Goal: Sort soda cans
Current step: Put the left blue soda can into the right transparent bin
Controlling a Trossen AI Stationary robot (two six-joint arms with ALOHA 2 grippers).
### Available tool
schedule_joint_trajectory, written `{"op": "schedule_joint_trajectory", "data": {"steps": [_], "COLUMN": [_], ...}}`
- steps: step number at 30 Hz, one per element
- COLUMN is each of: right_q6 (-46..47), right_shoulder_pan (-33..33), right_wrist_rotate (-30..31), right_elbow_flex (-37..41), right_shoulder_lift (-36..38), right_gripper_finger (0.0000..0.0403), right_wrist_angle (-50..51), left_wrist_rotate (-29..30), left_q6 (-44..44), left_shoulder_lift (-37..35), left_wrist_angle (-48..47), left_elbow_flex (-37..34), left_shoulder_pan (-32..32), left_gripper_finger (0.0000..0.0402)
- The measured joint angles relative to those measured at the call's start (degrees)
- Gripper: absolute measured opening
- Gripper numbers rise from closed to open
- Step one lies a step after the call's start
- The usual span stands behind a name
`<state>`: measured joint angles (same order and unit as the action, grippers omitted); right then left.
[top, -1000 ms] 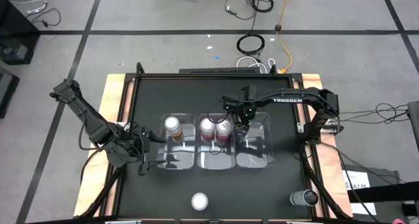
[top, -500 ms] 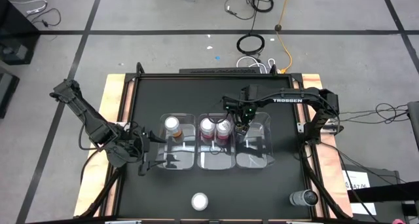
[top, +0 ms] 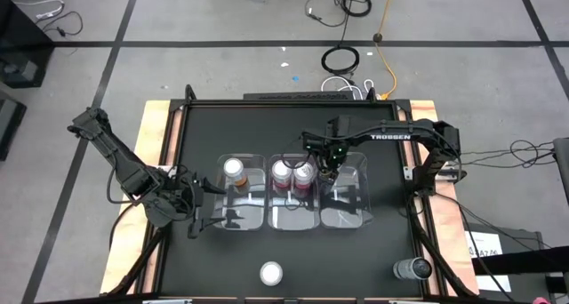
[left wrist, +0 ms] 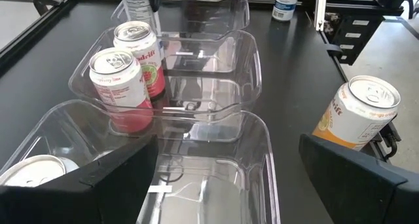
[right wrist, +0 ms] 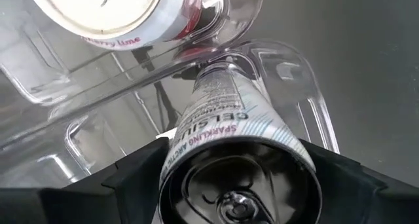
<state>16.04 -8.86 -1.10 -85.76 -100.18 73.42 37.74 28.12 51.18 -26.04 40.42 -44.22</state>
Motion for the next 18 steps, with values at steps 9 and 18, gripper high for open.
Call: {"op": "schedule_joint_trajectory", "data": {"steps": [9, 18], "right_q6": [1.08, 1.08], "right_shoulder_pan": [-0.04, -0.04], "right_wrist_rotate": [1.17, 1.15], "right_elbow_flex": [0.0, 0.0], "right_shoulder_lift": [0.0, 0.0], "right_gripper_finger": [0.0306, 0.0306], "right_wrist_angle": [-0.76, -1.07], "left_wrist_rotate": [0.0, 0.0], "left_q6": [0.0, -0.01], "left_shoulder_lift": [0.0, 0.0], "left_wrist_angle": [0.0, 0.0], "left_elbow_flex": [0.0, 0.0], "left_shoulder_pan": [0.01, 0.0], "left_gripper_finger": [0.038, 0.038]}}
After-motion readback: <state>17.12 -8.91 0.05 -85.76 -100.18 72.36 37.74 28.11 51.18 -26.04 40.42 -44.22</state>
